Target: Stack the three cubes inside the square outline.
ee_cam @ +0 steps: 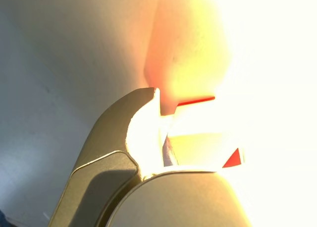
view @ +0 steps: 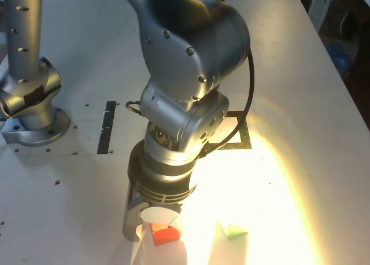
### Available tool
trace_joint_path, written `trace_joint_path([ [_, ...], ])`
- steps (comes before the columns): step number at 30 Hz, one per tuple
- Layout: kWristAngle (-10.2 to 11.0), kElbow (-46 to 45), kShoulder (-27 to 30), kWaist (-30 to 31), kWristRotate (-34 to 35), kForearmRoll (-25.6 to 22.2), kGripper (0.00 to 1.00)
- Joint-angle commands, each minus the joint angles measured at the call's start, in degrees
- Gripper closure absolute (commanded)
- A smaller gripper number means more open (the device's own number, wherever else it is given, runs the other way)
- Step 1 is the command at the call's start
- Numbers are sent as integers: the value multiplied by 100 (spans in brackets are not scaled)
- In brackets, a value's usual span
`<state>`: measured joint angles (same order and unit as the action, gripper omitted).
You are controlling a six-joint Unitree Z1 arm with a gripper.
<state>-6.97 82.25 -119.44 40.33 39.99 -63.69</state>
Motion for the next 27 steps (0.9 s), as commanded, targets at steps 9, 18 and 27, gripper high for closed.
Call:
trace_joint_path([
  [9, 66, -196, -36, -16, -82, 518, 66],
  [18, 163, -274, -1, -17, -209, 750, 81],
  [27, 607, -222, 842, -315, -707, 61, 81],
])
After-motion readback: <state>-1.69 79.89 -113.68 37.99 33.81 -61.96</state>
